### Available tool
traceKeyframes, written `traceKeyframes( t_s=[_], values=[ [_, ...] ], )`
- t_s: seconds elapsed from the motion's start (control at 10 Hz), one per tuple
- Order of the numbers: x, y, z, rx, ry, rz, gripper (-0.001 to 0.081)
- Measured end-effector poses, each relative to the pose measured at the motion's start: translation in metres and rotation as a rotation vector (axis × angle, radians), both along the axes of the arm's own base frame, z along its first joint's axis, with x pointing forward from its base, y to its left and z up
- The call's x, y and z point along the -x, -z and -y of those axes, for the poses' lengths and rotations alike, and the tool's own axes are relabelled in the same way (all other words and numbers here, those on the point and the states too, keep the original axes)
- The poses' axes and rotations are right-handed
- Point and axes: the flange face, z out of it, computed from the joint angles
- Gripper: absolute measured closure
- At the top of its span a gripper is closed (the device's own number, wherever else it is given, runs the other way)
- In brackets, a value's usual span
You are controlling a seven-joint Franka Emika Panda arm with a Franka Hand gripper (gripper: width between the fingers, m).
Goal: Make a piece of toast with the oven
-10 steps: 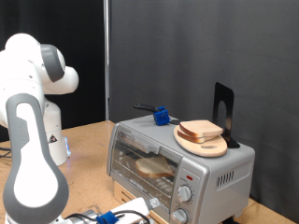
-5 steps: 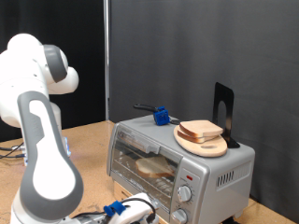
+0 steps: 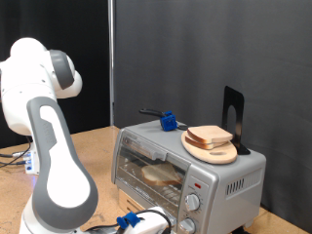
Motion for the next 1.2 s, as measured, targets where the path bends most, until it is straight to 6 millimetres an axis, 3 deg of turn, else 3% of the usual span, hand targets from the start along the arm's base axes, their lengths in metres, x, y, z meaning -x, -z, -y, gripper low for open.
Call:
traceKeyframes(
  t_s=[0.3,0.7,1.2],
  values=[
    [0.004,-0.002,-0.005,-0.014,-0.059,0.131,0.0124],
    [0.001,0.000,-0.010,-0.022,-0.019,0.092,0.0124],
    [0.001,0.002,-0.024,-0.008,-0.061,0.203,0.0124]
  ],
)
